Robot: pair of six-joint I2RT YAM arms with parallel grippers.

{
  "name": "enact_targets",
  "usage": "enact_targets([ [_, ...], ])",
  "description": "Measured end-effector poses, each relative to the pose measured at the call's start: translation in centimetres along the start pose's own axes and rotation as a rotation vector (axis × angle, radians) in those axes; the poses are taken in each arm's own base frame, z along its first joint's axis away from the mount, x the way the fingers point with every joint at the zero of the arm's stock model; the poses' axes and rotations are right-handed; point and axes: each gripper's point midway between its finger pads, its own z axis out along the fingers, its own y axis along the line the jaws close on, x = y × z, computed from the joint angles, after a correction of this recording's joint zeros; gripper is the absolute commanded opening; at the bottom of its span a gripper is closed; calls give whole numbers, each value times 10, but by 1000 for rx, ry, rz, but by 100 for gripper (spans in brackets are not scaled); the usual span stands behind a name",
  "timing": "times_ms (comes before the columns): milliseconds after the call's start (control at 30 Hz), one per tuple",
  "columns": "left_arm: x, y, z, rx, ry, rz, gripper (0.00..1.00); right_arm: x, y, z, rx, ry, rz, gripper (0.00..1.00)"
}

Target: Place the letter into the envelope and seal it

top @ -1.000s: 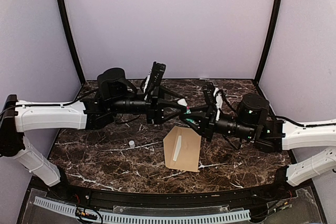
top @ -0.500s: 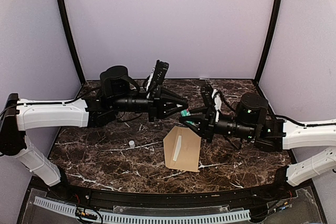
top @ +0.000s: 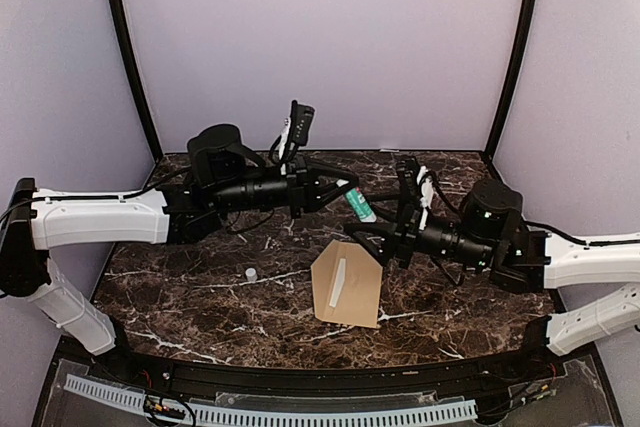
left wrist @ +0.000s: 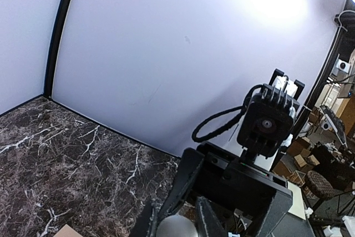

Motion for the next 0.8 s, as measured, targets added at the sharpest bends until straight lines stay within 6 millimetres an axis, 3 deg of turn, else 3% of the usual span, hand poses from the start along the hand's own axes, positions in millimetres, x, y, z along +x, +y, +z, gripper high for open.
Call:
enact_targets([
  [267, -17, -2, 0, 1, -56, -101, 2, -17, 3, -10, -15, -76, -44, 48],
  [467, -24, -6, 0, 18, -73, -133, 2, -20, 0, -11, -6, -84, -55, 47],
  [600, -23, -8, 0, 28, -68, -144, 2, -18, -3, -11, 6, -79, -57, 36],
  [800, -29, -11, 1, 39, -77, -139, 2, -14, -7, -11, 28, -60, -55, 34],
])
